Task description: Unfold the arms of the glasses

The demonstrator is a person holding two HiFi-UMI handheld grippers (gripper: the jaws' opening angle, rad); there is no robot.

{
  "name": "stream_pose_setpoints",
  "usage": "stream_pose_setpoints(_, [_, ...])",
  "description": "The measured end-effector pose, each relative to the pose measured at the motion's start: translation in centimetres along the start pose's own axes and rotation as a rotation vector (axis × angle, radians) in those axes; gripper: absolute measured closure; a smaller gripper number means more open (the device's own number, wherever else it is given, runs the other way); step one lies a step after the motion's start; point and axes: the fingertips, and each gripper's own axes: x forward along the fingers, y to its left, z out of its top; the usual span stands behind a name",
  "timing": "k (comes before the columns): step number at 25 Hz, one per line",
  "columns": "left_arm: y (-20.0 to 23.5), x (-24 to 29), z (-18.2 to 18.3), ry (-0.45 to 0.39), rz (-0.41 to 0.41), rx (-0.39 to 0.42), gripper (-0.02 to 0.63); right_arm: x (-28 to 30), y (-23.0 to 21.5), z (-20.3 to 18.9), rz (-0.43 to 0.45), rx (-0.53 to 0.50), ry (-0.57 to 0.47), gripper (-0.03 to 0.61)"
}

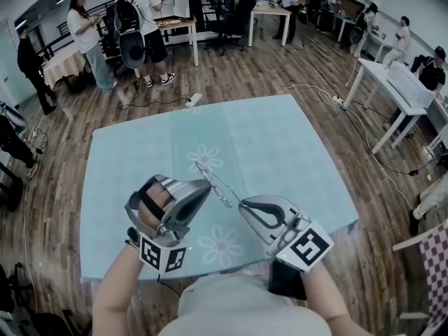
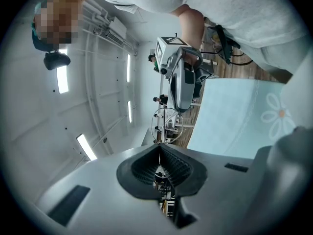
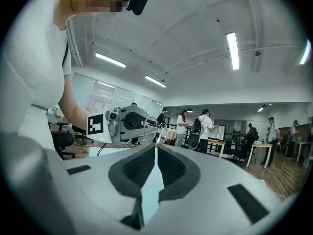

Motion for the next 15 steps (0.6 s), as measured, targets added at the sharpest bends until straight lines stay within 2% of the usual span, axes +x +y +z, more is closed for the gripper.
stream_pose_setpoints(15, [-0.7,-1.4,1.4,-0.025,-0.008,-0.008,0.603,-1.4,-3.5,-0.1,-0.109,-0.046,0.026,0.557])
